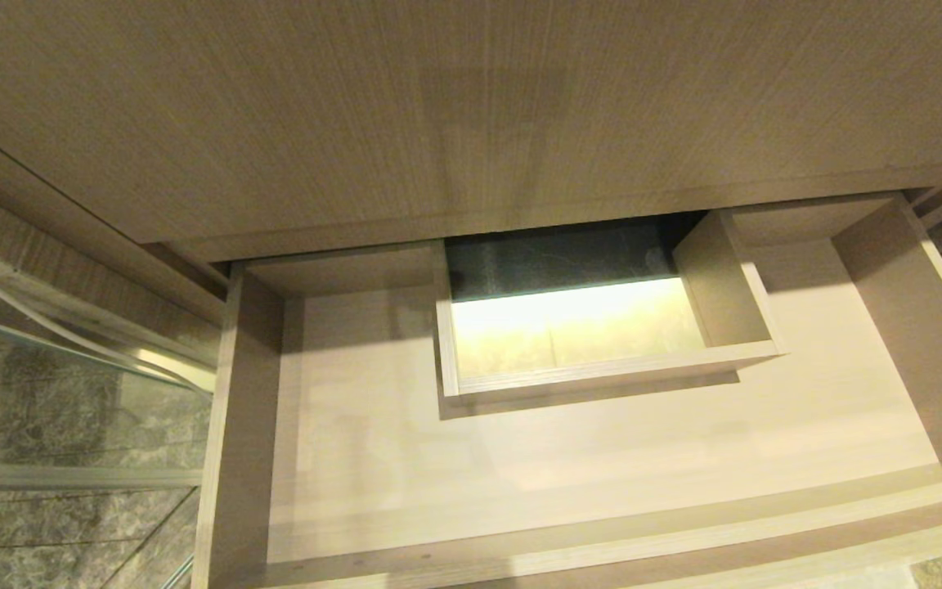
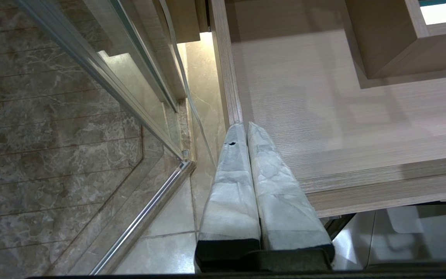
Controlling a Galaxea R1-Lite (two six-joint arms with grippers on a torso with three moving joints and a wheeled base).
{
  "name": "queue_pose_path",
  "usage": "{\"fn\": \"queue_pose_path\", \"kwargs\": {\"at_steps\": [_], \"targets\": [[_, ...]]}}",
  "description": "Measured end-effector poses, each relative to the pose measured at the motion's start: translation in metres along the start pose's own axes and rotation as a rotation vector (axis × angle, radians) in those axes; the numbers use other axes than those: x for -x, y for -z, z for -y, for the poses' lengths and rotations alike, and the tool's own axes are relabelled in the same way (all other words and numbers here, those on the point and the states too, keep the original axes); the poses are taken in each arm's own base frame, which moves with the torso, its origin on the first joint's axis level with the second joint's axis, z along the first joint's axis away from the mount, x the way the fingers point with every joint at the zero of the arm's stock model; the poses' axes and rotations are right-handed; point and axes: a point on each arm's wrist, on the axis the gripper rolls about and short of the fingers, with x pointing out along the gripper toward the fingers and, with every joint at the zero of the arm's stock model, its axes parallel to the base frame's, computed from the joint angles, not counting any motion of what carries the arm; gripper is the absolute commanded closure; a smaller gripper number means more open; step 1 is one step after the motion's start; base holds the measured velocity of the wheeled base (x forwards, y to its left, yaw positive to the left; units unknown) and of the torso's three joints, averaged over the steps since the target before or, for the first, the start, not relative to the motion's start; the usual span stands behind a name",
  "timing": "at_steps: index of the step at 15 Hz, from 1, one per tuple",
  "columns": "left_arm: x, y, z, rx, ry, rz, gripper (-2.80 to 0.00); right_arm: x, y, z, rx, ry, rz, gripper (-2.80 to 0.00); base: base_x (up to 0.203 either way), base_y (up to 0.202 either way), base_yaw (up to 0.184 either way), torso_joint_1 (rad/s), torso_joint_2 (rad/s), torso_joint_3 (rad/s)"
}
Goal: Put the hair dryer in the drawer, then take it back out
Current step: Pick up the hairdryer
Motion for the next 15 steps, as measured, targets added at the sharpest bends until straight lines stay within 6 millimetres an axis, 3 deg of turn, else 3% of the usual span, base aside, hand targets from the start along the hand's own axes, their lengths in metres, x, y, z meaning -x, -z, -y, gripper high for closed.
{"fn": "queue_pose_path", "kwargs": {"at_steps": [15], "targets": [[0.0, 0.0005, 0.0, -0.01, -0.001, -0.005, 0.0, 0.0, 0.0002, 0.0, 0.004, -0.001, -0.002, 0.0, 0.0, 0.0, 0.0, 0.0, 0.0, 0.0]]}}
